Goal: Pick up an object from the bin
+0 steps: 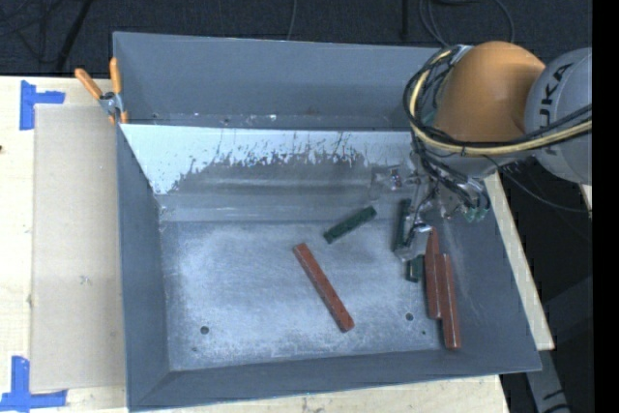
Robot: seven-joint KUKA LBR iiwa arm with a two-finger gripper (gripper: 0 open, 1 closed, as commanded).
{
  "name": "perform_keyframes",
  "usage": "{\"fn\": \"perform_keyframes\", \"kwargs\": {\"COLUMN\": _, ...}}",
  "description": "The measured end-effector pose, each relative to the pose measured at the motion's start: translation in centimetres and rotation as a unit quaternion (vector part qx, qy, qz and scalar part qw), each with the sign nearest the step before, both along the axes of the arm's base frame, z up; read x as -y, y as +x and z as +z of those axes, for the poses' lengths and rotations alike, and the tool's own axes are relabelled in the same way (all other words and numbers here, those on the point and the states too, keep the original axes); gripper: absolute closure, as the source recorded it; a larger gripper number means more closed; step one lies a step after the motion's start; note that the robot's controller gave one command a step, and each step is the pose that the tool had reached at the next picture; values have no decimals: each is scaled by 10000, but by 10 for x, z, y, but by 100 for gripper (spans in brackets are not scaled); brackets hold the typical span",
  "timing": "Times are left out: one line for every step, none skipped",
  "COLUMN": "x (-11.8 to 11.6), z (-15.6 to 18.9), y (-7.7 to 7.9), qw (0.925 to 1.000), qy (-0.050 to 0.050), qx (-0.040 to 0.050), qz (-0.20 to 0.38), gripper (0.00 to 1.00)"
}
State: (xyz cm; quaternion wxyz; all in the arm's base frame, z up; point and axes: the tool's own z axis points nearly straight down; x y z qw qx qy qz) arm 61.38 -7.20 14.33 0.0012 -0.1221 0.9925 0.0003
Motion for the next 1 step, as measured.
{"fn": "perform_keyframes", "kwargs": {"x": -28, "z": -78, "y": 5, "qw": 9995, "qy": 11, "qx": -45, "qz": 303, "gripper": 0}}
